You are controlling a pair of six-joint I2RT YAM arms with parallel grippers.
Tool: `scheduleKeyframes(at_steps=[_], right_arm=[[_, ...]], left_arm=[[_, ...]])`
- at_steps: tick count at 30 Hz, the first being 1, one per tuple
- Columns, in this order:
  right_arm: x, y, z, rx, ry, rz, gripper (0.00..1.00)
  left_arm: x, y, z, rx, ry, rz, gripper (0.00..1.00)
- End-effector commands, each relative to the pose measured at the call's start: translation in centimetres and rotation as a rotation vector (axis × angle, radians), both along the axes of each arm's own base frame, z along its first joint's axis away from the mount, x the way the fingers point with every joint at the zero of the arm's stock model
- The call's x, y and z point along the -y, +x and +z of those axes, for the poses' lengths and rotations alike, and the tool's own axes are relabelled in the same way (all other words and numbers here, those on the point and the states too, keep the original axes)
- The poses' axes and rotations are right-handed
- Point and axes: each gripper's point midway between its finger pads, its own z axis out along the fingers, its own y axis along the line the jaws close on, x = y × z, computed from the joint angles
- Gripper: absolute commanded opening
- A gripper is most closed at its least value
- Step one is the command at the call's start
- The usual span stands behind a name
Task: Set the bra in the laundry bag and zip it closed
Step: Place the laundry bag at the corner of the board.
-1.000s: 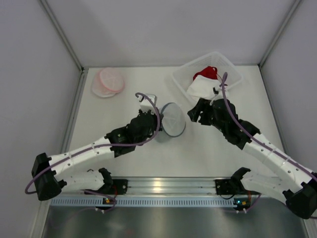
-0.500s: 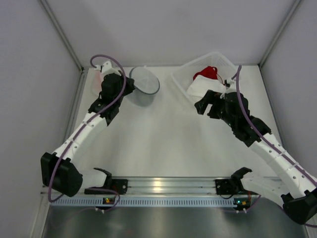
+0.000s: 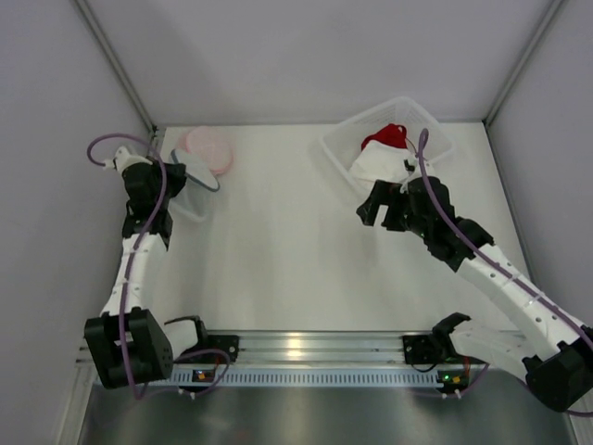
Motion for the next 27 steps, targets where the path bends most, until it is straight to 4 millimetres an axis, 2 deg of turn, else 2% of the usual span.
scheduleKeyframes(at_steps=[1,4,5,6,7,9,10,11,15,17,18,19,21,22,25,27], right_arm=[[-0.3,1.2,1.9,0.052,0.015,0.012,0.97],[-0.5,1.3,1.5,0.042,0.015,0.013,0.98],[-0.5,1.4,1.4,0.04,0.015,0.013,0.98],[-0.7,1.5,1.2,0.036,0.017,0.019,0.98],[-0.8,1.5,1.2,0.034,0.016,0.026,0.98],[-1.1,1.6,1.0,0.017,0.012,0.039,0.98],[-1.1,1.6,1.1,0.016,0.011,0.042,0.98],[-1.1,1.7,0.9,0.008,0.006,0.039,0.98],[-0.8,1.5,0.5,0.003,0.004,0.028,0.98],[-0.6,1.5,0.5,0.004,0.006,0.015,0.99],[-0.3,1.5,0.5,0.008,0.001,0.003,0.99],[-0.2,1.4,0.3,0.005,-0.005,-0.005,0.99],[0.4,1.7,0.2,0.006,-0.022,-0.034,0.99],[0.6,1.8,0.2,0.003,-0.027,-0.044,0.99],[1.0,2.4,0.0,-0.003,-0.044,-0.058,0.99],[1.2,3.0,0.3,0.0,-0.052,-0.065,0.99]], left_arm=[[0.5,-1.0,6.6,0.216,0.032,-0.063,0.0],[-0.1,-1.4,6.4,0.231,0.046,-0.072,0.0],[-0.4,-1.4,5.6,0.225,0.036,-0.077,0.0],[-0.2,-1.1,5.1,0.221,0.017,-0.099,0.0],[-0.1,-0.8,5.7,0.263,0.015,-0.115,0.0],[0.4,-0.2,4.8,0.275,0.01,-0.158,0.0],[0.6,0.1,5.6,0.326,0.036,-0.18,0.0],[0.8,0.4,5.5,0.333,0.048,-0.202,0.0],[-0.1,1.1,1.9,0.267,0.086,-0.184,0.0],[-1.3,0.4,-0.2,0.235,0.065,-0.146,0.0],[-1.5,0.1,-0.7,0.234,0.055,-0.14,0.0],[-1.8,-0.6,-2.1,0.209,0.042,-0.125,0.0],[-2.9,-1.6,-2.8,0.198,0.063,-0.085,0.0],[-3.5,-2.1,-3.9,0.169,0.072,-0.05,0.0],[-4.9,-3.2,-5.7,0.113,0.111,0.022,0.0],[-5.6,-3.6,-6.0,0.106,0.114,0.046,0.0]])
